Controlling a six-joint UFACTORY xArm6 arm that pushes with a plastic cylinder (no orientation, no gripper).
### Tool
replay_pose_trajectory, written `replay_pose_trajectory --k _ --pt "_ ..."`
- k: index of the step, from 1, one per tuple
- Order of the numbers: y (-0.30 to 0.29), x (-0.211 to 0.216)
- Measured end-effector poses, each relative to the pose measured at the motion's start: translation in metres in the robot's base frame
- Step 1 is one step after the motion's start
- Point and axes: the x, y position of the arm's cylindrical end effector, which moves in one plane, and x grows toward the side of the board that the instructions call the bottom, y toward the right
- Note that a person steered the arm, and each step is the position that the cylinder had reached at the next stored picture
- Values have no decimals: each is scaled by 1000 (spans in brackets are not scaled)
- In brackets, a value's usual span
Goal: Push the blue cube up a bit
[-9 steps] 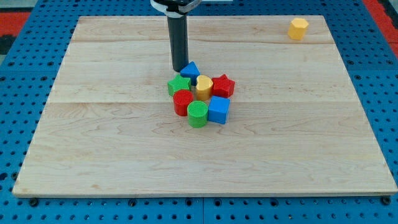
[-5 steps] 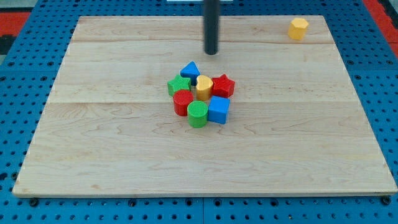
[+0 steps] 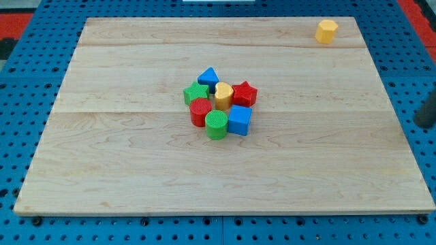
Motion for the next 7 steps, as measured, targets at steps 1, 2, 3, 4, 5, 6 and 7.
replay_pose_trajectory --k 1,2,3,4,5,6,7 --pt "-28 29" --pt "-85 30" --pt "-150 28" --pt "-213 26" --pt "-260 4" --pt "-276 -20" --pt "-284 -31"
